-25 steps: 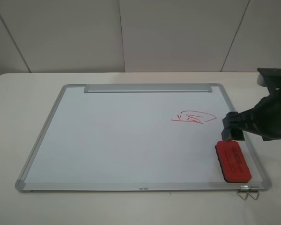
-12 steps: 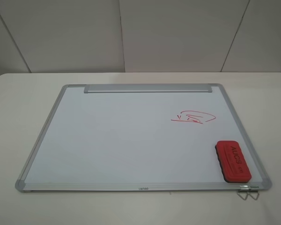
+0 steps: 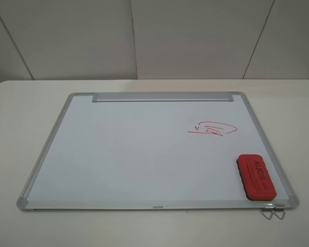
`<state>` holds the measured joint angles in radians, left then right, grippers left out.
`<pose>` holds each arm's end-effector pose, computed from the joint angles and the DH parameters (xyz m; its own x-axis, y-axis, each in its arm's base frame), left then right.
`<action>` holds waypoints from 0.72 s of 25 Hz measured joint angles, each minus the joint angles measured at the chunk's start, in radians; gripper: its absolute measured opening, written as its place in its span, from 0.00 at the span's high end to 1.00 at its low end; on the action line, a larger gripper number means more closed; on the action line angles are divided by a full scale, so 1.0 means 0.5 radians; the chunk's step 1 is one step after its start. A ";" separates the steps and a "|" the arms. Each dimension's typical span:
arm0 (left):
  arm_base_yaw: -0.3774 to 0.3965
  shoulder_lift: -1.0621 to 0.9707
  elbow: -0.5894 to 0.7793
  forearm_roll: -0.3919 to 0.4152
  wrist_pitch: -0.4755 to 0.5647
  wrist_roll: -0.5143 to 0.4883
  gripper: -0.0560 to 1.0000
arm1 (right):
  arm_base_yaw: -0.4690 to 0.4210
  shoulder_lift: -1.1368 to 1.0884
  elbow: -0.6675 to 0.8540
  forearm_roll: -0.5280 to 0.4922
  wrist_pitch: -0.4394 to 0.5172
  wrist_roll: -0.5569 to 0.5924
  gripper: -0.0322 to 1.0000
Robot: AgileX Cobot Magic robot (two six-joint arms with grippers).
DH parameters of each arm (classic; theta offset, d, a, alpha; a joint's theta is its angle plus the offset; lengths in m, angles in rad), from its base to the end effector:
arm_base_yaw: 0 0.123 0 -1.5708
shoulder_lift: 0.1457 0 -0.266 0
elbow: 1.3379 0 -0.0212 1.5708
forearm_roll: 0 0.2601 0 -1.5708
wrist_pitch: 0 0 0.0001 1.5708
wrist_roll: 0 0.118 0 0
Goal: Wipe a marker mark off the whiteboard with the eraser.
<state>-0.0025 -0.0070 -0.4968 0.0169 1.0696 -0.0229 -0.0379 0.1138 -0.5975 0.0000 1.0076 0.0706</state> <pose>0.0454 0.0016 0.2679 -0.4603 -0.0136 -0.8877 -0.0175 0.9998 -0.0063 0.0571 -0.0022 0.2996 -0.4189 0.0865 -0.9039 0.0676 0.9957 0.0639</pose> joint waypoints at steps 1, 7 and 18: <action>0.000 0.000 0.000 0.000 0.000 0.000 0.21 | 0.000 -0.028 0.007 0.000 0.000 0.000 0.23; 0.000 0.000 0.000 0.000 0.000 0.000 0.21 | 0.000 -0.184 0.140 -0.014 0.063 -0.006 0.23; 0.000 0.000 0.000 0.000 0.000 0.000 0.21 | 0.000 -0.233 0.161 0.000 0.094 -0.081 0.23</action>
<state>-0.0025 -0.0070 -0.4968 0.0169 1.0696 -0.0229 -0.0379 -0.0027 -0.5169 0.0000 1.0544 0.0302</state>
